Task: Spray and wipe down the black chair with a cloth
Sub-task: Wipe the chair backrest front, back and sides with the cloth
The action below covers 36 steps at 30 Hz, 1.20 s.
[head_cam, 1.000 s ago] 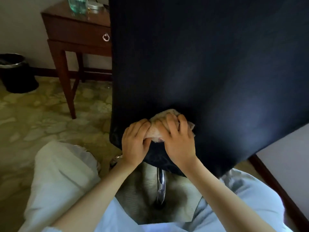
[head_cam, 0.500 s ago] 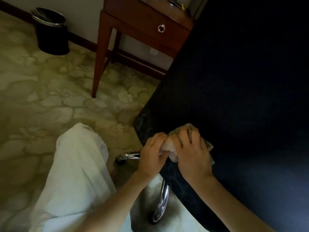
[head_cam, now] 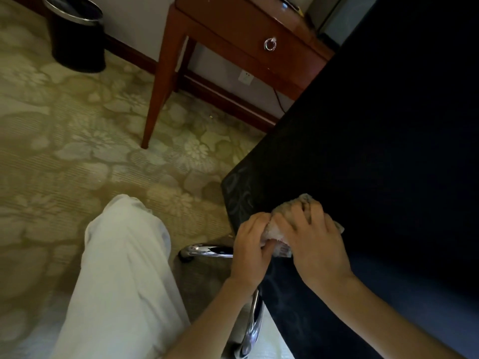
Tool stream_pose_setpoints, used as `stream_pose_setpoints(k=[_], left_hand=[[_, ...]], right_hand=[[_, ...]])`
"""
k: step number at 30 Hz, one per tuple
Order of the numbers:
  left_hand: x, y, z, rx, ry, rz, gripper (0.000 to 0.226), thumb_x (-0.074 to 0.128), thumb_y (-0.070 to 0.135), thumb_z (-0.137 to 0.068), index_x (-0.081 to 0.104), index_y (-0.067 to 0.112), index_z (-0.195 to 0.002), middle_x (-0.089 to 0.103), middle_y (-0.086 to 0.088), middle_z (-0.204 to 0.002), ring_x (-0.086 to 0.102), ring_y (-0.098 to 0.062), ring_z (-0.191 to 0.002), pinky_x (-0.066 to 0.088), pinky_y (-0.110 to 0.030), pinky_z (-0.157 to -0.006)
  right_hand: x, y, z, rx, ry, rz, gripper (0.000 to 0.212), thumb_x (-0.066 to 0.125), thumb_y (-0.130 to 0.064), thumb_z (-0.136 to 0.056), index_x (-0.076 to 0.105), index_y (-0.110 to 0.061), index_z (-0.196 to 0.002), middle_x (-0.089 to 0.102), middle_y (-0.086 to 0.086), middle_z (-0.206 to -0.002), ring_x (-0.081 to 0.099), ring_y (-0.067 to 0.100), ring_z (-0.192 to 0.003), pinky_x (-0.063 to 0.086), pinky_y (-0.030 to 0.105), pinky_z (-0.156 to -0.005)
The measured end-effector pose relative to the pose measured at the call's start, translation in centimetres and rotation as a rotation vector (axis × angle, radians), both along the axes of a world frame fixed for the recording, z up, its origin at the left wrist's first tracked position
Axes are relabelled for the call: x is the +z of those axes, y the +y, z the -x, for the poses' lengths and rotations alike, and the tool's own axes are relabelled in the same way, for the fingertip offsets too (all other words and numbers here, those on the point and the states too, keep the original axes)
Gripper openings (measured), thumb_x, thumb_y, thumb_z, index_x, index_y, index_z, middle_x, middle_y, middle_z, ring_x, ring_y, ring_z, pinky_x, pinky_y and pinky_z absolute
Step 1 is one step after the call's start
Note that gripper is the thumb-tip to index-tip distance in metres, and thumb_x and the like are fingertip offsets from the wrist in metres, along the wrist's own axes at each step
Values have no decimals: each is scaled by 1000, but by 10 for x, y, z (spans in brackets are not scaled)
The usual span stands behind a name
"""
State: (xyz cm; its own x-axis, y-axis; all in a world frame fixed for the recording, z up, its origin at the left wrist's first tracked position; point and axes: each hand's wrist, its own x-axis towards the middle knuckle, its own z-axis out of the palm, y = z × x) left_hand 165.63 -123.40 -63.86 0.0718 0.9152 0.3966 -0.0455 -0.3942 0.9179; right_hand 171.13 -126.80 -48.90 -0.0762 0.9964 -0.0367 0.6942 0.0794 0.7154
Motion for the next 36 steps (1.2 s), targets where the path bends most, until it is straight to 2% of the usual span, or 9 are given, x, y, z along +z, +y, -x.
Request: stream_pose_setpoints(k=[7, 12, 15, 22, 25, 29, 31, 34, 36], left_hand=[[-11, -7, 1, 16, 33, 32, 36, 55, 23, -87, 50, 17, -123, 55, 2, -119, 54, -17, -108, 47, -35, -92], [-28, -20, -4, 34, -12, 88, 37, 52, 25, -90, 42, 28, -126, 52, 3, -124, 49, -10, -116, 37, -16, -100], [-30, -16, -12, 59, -12, 100, 40, 46, 24, -92, 41, 28, -131, 50, 0, -130, 47, -14, -122, 37, -20, -103], [-29, 33, -7, 182, 59, 92, 38, 47, 26, -95, 50, 15, -131, 49, -3, -130, 49, -23, -116, 49, -39, -90], [-31, 84, 2, 296, 103, 34, 34, 48, 21, -96, 50, 13, -129, 52, -6, -128, 50, -25, -112, 49, -37, -88], [-41, 150, 13, 376, 156, 5, 35, 48, 17, -92, 52, 11, -126, 54, -5, -126, 50, -27, -109, 48, -39, -88], [-48, 164, 11, 366, 131, 59, 36, 52, 9, -88, 55, 8, -124, 54, -5, -125, 49, -28, -108, 48, -42, -88], [-52, 160, -2, 327, 19, 116, 39, 56, -3, -80, 56, 4, -119, 54, -9, -119, 53, -30, -99, 47, -40, -81], [-54, 156, -9, 321, -42, 107, 35, 51, 4, -83, 56, 2, -118, 53, -10, -117, 53, -29, -95, 44, -36, -79]], right_hand=[[-2, 5, 12, -58, -29, 160, 62, 66, -30, -78, 39, -17, -132, 44, 19, -122, 42, 39, -106, 43, 44, -89], [-17, 11, 15, -69, -33, 287, 69, 75, -31, -72, 31, -18, -124, 44, 23, -118, 43, 41, -104, 45, 45, -87], [-18, 26, 13, 1, -32, 321, 60, 59, -33, -87, 25, -18, -134, 31, 20, -130, 35, 40, -115, 37, 44, -96], [-10, 81, 30, 95, -71, 240, 51, 62, -36, -81, 41, -22, -126, 41, 14, -126, 40, 34, -117, 38, 41, -98], [-15, 120, 33, 100, -32, 187, 59, 67, -31, -78, 37, -25, -129, 40, 15, -127, 39, 35, -115, 39, 40, -96], [-29, 177, 38, 201, 12, 51, 29, 59, -17, -73, 64, -19, -102, 58, 16, -98, 53, 38, -90, 50, 41, -76], [-37, 195, 39, 248, 31, 37, 19, 58, -15, -77, 64, -17, -95, 57, 15, -94, 53, 37, -88, 50, 42, -79], [-44, 204, 38, 231, -22, 139, 25, 58, -17, -85, 54, -16, -109, 50, 12, -110, 46, 34, -105, 42, 38, -90], [-43, 200, 42, 229, -34, 150, 24, 66, -17, -78, 59, -15, -101, 54, 12, -101, 50, 34, -96, 43, 38, -78]])
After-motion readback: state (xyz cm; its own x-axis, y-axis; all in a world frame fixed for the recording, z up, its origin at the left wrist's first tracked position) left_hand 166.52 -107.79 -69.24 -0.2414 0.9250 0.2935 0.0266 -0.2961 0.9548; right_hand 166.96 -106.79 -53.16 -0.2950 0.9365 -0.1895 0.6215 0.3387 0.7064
